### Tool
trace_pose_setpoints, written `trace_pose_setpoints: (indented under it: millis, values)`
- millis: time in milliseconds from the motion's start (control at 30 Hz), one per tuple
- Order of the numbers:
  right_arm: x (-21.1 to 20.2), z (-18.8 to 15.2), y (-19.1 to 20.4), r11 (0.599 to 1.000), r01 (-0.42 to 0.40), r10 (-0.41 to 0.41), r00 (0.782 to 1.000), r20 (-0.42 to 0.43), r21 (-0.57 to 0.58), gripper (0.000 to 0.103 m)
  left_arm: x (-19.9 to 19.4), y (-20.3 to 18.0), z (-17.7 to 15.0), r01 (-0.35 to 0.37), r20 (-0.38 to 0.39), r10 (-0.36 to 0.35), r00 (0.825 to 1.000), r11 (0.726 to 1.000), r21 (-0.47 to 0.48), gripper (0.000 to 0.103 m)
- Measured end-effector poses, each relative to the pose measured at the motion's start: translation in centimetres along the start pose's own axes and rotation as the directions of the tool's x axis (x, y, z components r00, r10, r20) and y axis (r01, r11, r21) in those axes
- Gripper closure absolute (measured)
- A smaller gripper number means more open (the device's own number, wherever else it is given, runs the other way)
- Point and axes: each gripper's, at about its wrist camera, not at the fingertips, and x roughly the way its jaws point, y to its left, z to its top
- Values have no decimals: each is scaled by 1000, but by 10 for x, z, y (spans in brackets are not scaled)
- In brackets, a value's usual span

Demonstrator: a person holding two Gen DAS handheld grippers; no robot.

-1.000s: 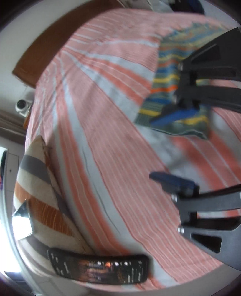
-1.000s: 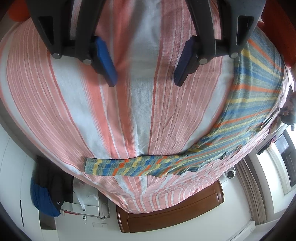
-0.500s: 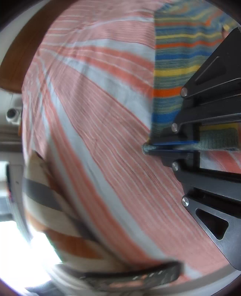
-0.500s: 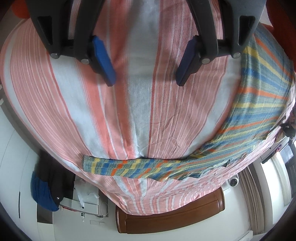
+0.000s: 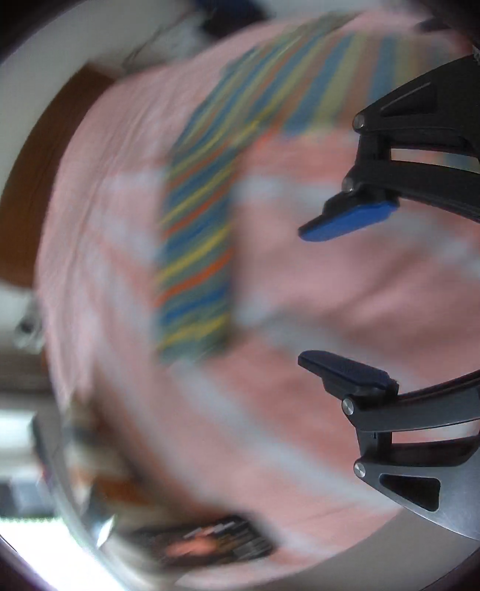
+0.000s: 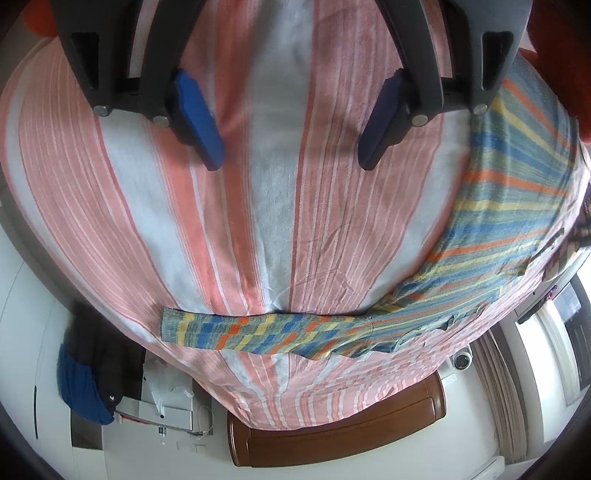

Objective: Fold small clothes

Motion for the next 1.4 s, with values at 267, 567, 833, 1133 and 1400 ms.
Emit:
trace_pose_setpoints:
  millis: [267,567,833,1133,1400]
  values:
    - [-40,-20,55,931,-359,340,918,-204,-63,29,5,-68,-115,63,-194,-11,981,963,263,27]
    - [2,-61,108,912,-392,321,865,-386,-120,98,12,-96,-118,46,-245,48,968,930,365,101]
    - [-6,-60,90,942,-319,252,881,-400,-107,99,9,-96,-128,16,-272,102,957,917,400,100]
    - [-12,-71,93,938,-295,211,901,-380,-180,53,-31,-93,-144,8,-168,62,984,922,388,41]
    - [-52,-37,51,985,-131,118,986,-118,-111,37,-89,-90,-103,64,78,-86,993,968,243,11]
